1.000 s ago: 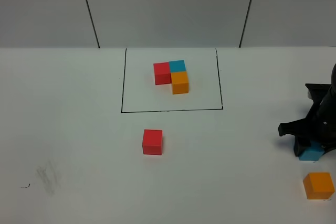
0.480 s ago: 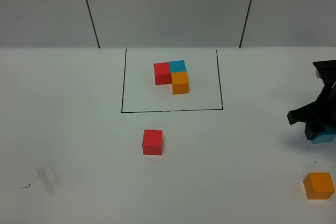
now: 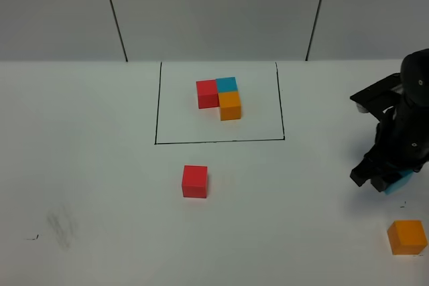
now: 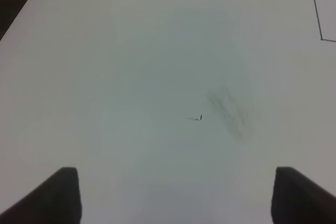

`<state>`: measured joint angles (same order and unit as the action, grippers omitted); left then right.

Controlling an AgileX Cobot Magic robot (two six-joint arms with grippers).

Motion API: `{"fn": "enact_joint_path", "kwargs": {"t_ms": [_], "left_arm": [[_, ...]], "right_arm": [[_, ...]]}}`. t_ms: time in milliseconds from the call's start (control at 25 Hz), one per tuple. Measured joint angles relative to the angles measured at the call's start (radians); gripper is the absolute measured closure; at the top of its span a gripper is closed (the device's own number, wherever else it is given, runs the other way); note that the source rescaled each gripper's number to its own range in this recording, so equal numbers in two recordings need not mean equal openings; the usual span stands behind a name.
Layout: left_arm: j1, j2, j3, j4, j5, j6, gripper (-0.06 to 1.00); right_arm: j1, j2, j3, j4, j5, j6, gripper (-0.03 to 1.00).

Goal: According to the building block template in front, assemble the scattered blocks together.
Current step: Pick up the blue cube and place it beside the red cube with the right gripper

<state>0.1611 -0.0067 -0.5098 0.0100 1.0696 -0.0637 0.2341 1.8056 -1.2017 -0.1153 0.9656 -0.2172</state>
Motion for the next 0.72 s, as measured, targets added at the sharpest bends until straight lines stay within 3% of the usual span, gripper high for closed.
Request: {"fn": "enact_joint_path", "kwargs": {"t_ms": [480,720], "left_arm": [[0.0,0.0,0.0,0.0,0.0,-0.001,-0.05],[0.0,0.0,0.0,0.0,0.0,-0.001,-0.05]], "right_arm": [[0.228,-0.001,-0.092,-0.003,-0.094,-0.39,0.77],[0.259,-0.001,-0.092,0.058,-0.098,-0.538,0.77]]}}
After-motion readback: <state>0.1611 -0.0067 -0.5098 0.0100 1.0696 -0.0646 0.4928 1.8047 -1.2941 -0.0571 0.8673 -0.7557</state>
